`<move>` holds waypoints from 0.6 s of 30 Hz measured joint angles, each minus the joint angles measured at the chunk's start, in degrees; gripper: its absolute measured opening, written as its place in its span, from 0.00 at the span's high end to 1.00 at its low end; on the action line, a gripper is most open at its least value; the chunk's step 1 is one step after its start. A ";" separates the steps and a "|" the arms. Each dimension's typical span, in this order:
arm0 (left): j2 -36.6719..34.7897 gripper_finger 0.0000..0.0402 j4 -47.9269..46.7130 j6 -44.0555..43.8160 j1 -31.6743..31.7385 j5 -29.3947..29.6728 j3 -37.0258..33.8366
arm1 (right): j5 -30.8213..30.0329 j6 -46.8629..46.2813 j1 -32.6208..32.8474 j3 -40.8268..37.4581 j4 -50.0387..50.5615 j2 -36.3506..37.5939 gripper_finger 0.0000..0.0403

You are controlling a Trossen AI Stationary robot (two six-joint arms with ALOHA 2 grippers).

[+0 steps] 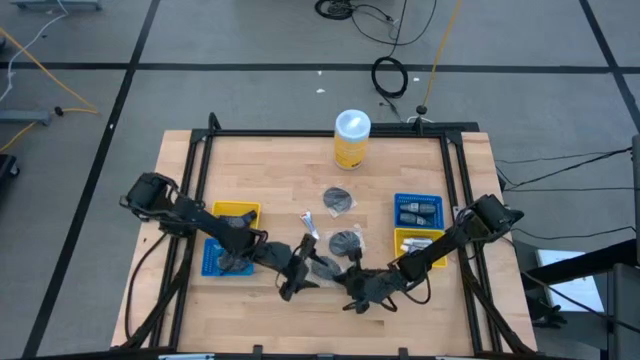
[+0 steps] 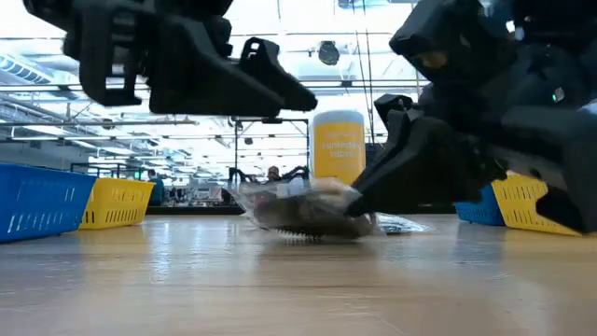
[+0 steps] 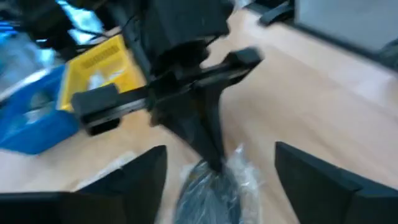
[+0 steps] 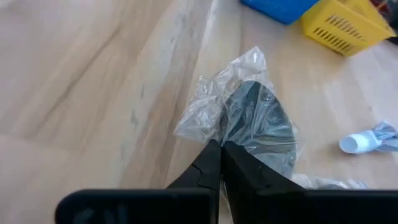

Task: Pick & Place Travel size toiletries
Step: Put the black hairbrush into the left blue bin

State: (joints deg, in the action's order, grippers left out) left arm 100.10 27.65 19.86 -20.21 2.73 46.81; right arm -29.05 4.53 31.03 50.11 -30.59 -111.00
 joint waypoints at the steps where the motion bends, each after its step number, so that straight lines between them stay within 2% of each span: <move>1: -0.02 0.24 -0.47 0.57 -0.84 2.56 0.00 | -0.70 -0.74 0.16 0.00 -0.71 0.00 0.99; 4: 0.46 0.19 -2.28 1.61 -3.16 8.65 -0.02 | -3.62 -1.11 0.76 -0.02 -4.47 0.00 0.99; 7: 0.98 0.18 -2.47 0.83 -5.04 12.21 -0.02 | -4.03 -0.68 0.96 -0.02 -7.55 0.02 1.00; 18: 0.91 0.34 -4.02 -0.85 -6.08 12.81 -0.02 | -4.15 -0.41 0.94 -0.02 -13.15 0.36 1.00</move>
State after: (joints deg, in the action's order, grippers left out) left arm 101.01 23.63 19.01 -26.28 15.53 46.78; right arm -33.20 4.12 31.97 50.09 -43.74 -110.64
